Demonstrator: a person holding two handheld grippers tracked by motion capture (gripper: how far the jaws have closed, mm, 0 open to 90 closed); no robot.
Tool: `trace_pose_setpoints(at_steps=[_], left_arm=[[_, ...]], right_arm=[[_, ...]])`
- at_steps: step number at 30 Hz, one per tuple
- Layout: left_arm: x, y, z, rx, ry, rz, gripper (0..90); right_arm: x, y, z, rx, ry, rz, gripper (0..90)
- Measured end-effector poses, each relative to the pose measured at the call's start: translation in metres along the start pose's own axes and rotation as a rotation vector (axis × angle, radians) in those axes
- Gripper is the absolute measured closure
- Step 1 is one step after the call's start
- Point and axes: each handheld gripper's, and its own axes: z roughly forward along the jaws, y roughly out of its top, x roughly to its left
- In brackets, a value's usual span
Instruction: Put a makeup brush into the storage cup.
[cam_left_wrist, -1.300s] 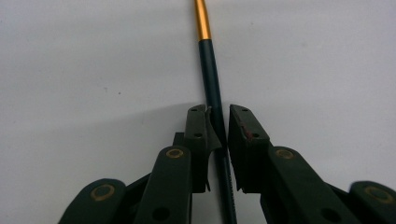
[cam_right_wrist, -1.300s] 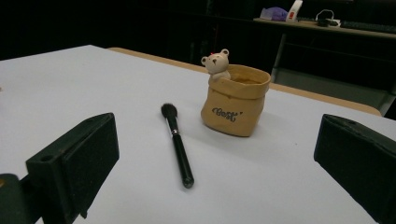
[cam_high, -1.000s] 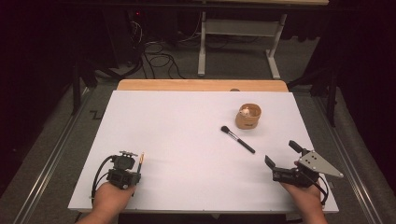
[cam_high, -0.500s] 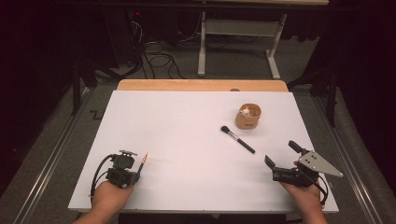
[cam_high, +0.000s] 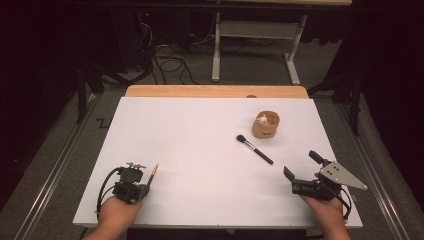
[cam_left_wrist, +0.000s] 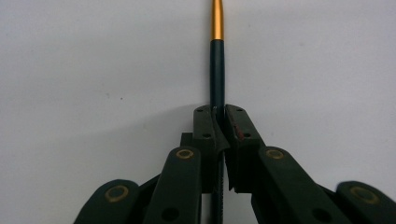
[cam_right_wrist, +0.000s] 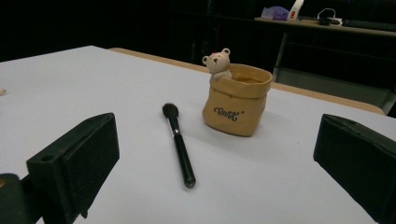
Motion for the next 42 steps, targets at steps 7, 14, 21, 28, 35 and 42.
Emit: trace_pose_setpoints(at_steps=[7, 14, 21, 28, 35, 42], left_arm=[[0.004, 0.005, -0.004, -0.026, -0.024, -0.014, 83.8], [0.007, 0.012, -0.007, -0.066, -0.051, -0.030, 83.8], [0.008, 0.016, -0.008, -0.124, -0.085, -0.055, 83.8], [0.007, 0.017, -0.009, -0.226, -0.126, -0.035, 83.8], [0.006, 0.016, -0.004, -0.318, -0.133, 0.005, 83.8], [0.007, 0.022, 0.004, -0.400, -0.165, 0.013, 83.8]], right_arm=[[0.000, 0.000, 0.001, 0.003, 0.002, 0.000, 0.8], [0.001, 0.000, 0.002, 0.006, 0.003, 0.002, 0.8], [0.000, -0.001, 0.002, 0.003, 0.000, -0.001, 0.8], [0.000, -0.002, 0.001, -0.001, 0.004, -0.007, 0.8], [0.001, -0.003, 0.001, 0.000, 0.007, -0.012, 0.7], [0.001, -0.004, 0.001, -0.001, 0.003, -0.010, 0.8]])
